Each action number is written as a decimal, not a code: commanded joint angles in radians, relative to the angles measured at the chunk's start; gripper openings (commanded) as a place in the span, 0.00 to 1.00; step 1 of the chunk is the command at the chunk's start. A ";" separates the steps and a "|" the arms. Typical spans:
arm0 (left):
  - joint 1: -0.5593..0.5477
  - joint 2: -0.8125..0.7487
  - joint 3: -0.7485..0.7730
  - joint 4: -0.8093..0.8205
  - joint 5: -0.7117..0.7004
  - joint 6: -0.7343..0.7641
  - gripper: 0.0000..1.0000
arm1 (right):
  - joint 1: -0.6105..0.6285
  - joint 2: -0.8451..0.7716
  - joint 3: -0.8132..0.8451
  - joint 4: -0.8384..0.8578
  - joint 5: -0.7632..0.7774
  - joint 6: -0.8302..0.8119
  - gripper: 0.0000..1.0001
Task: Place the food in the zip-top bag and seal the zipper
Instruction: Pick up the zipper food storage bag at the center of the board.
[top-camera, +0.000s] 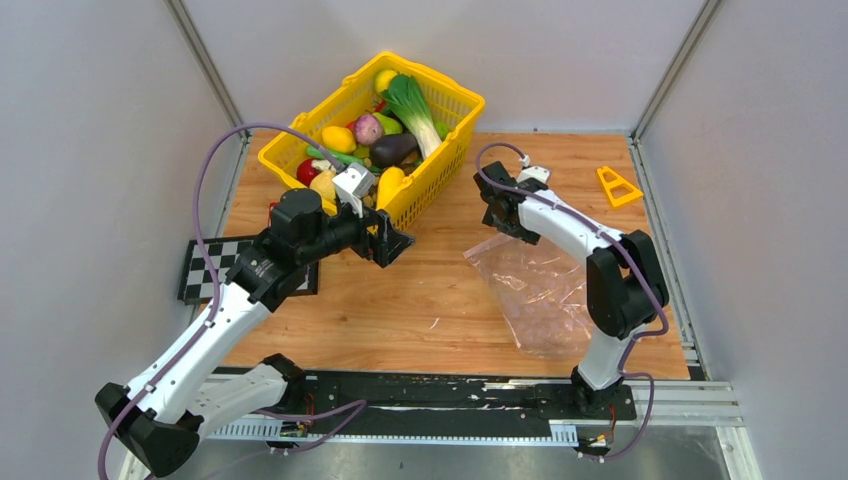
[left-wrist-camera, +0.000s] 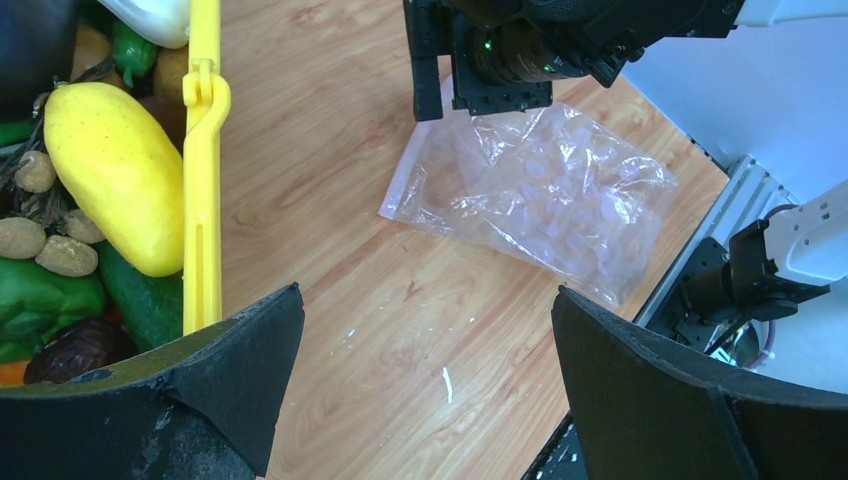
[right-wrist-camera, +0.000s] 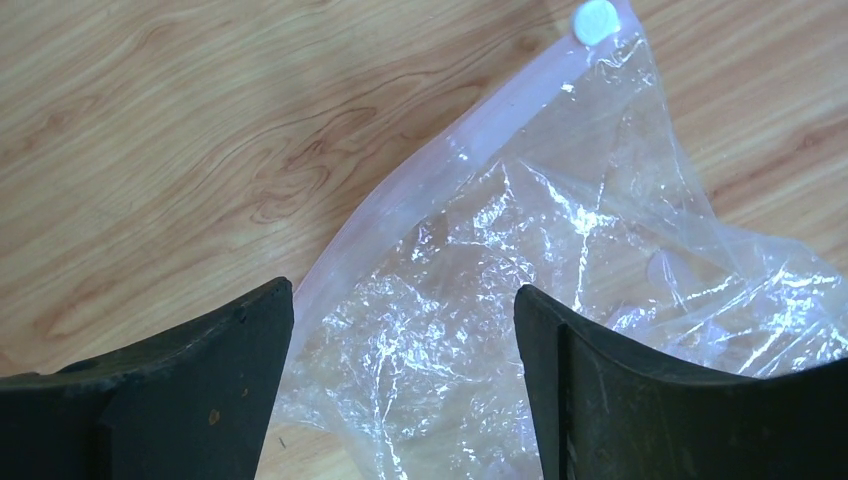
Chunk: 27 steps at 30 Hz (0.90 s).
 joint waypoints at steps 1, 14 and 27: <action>-0.004 -0.010 0.029 0.006 -0.008 0.025 1.00 | -0.019 0.029 0.056 -0.061 0.038 0.159 0.80; -0.004 0.009 0.024 0.004 0.010 0.031 1.00 | -0.070 0.095 0.064 -0.026 -0.011 0.160 0.68; -0.007 0.054 0.047 0.011 0.035 0.023 1.00 | -0.070 0.039 -0.058 0.101 -0.040 0.016 0.44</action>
